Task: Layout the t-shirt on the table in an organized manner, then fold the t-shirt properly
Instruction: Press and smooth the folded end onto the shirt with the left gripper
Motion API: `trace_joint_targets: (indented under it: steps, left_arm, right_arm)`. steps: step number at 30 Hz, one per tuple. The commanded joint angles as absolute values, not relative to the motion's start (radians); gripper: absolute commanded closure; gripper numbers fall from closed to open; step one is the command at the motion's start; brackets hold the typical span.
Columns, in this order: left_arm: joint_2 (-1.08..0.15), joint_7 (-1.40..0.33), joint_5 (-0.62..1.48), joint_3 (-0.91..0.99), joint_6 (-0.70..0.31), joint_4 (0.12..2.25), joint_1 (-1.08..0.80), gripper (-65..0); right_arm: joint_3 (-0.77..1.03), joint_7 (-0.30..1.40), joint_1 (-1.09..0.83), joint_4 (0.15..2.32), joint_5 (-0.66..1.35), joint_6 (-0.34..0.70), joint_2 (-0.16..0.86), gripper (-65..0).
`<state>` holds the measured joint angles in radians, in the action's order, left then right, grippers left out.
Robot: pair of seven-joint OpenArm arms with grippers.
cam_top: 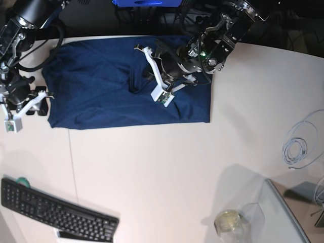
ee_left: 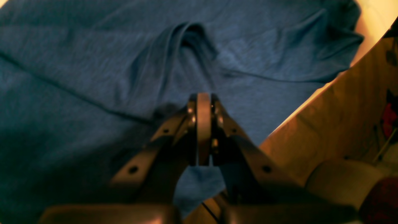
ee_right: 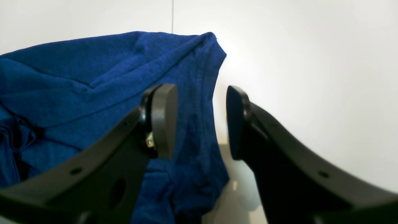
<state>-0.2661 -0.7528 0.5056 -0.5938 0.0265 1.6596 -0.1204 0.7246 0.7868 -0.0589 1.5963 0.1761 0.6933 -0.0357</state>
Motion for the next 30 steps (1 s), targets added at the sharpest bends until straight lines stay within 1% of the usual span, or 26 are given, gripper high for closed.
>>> trace_joint_targets:
  steps: [1, 5, 9, 12, 16, 20, 26, 30]
  left_arm:
    - [-0.265, -0.74, 0.512, -0.584, 0.025, 1.666, -0.111, 0.0]
    - [-0.266, -0.74, 0.507, -0.585, 0.025, 1.644, -0.111, 0.0]
    - [-0.262, -0.739, 0.51, -0.579, 0.025, 1.564, -0.102, 0.0]
    - [-0.257, -0.736, 0.504, -0.576, 0.025, 1.557, -0.099, 0.0]
    - [-0.252, -0.734, 0.51, -0.582, 0.025, 1.546, -0.044, 0.0]
    - [-0.22, -0.737, 0.51, -0.579, 0.025, 1.518, 0.016, 0.0]
    - [-0.101, -0.73, 0.507, -0.576, 0.024, 1.34, 0.137, 0.0]
    - [-0.064, -0.73, 0.509, -0.575, 0.024, 1.356, 0.191, 0.0]
  right_arm:
    - [0.727, 0.768, -0.047, 1.61, 0.191, 0.698, -0.025, -24.5]
    - [0.727, 0.768, -0.047, 1.61, 0.191, 0.698, -0.025, -24.5]
    - [0.727, 0.768, -0.047, 1.61, 0.191, 0.698, -0.025, -24.5]
    - [0.727, 0.768, -0.047, 1.61, 0.191, 0.698, -0.027, -24.5]
    - [0.727, 0.768, -0.047, 1.609, 0.191, 0.698, -0.027, -24.5]
    - [0.727, 0.768, -0.047, 1.609, 0.191, 0.698, -0.027, -24.5]
    - [0.727, 0.768, -0.05, 1.609, 0.191, 0.698, -0.027, -24.5]
    - [0.727, 0.768, -0.053, 1.609, 0.191, 0.698, -0.027, -24.5]
